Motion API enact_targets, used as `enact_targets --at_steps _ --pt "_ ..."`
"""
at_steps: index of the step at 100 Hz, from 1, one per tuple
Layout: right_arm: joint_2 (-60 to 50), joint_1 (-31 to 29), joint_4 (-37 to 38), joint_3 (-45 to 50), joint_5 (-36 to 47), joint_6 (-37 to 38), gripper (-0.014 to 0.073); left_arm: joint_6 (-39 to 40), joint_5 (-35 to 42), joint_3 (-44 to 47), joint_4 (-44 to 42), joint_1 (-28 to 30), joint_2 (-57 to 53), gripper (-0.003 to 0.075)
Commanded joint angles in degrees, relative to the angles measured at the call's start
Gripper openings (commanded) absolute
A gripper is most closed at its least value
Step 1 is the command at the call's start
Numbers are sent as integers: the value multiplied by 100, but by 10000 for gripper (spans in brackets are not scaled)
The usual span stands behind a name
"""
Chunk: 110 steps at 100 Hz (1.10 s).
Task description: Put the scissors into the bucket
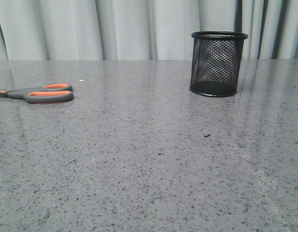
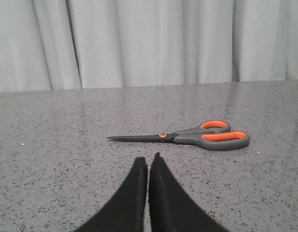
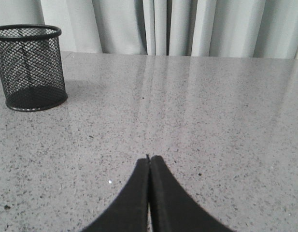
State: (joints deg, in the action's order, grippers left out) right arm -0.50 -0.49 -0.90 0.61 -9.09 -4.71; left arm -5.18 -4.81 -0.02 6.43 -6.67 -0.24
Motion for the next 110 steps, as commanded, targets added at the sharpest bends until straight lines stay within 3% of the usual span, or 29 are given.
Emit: enact_targets --at_steps 1,18,44,55,78,110 --pt "-112 -45 -51 153 601 -19 -69 10 519 95 169 5 -141 -20" --pt "-112 -45 -703 153 909 -19 -69 10 527 95 977 5 -141 -20" --pt "-112 -45 -3005 99 1427 -19 -69 10 869 46 3139 5 -141 -20" --pt "-102 -45 -3146 -116 1297 -19 -67 10 892 -119 3691 5 -141 -21" --pt "240 -45 -3033 -1119 511 -19 -48 10 131 -1189 3218 5 139 -21" --pt "2474 -45 -2311 -3137 -1874 -19 -49 10 -2615 -3827 1098 5 2215 -21"
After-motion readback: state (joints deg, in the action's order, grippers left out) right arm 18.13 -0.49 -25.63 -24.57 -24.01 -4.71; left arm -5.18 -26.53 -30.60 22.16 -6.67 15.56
